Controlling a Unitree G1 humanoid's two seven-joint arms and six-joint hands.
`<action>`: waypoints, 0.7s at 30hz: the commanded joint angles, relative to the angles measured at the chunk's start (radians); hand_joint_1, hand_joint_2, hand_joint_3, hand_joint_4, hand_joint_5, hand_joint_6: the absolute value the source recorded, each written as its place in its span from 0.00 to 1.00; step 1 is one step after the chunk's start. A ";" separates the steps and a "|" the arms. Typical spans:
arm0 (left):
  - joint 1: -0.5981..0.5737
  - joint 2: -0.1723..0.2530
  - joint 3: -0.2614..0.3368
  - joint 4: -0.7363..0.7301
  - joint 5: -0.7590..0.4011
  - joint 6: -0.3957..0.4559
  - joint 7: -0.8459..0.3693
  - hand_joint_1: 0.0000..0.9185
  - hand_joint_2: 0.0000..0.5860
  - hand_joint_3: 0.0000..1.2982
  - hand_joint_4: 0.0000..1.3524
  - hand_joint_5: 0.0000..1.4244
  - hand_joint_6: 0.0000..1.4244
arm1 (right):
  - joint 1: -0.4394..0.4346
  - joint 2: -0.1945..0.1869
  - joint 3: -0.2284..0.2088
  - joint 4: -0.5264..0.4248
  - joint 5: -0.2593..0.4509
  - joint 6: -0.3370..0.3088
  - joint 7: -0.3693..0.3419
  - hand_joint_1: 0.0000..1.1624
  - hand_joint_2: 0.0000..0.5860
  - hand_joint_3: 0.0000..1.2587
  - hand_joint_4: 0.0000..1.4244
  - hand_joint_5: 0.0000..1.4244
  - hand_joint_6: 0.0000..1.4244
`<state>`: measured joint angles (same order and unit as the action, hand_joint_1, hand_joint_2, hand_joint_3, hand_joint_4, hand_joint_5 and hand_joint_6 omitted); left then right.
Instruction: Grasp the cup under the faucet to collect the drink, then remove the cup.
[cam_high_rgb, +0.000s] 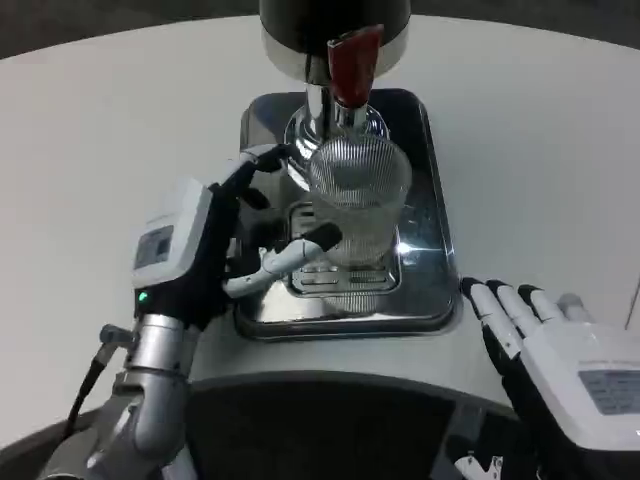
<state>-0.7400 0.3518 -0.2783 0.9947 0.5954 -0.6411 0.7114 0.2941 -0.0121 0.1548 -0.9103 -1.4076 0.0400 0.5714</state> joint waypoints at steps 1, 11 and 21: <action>0.075 0.047 0.043 -0.092 -0.030 -0.021 -0.017 0.18 0.07 0.27 0.25 0.40 0.62 | -0.005 0.000 0.007 0.009 0.003 -0.004 -0.013 0.67 0.51 0.00 0.00 0.00 0.00; 0.192 0.114 0.168 -0.315 -0.125 -0.070 -0.112 0.11 0.06 0.28 0.25 0.40 0.53 | -0.020 -0.003 0.007 0.019 -0.003 0.000 -0.007 0.67 0.51 0.00 0.00 0.00 0.00; 0.246 0.180 0.277 -0.485 -0.364 -0.178 -0.408 0.00 0.00 0.20 0.15 0.25 0.25 | -0.029 -0.005 0.011 0.026 -0.008 -0.001 -0.003 0.67 0.51 0.00 0.00 0.00 0.00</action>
<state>-0.5089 0.4980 -0.0178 0.5443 0.3129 -0.7840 0.4094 0.2592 -0.0139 0.1628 -0.8906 -1.4127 0.0401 0.5705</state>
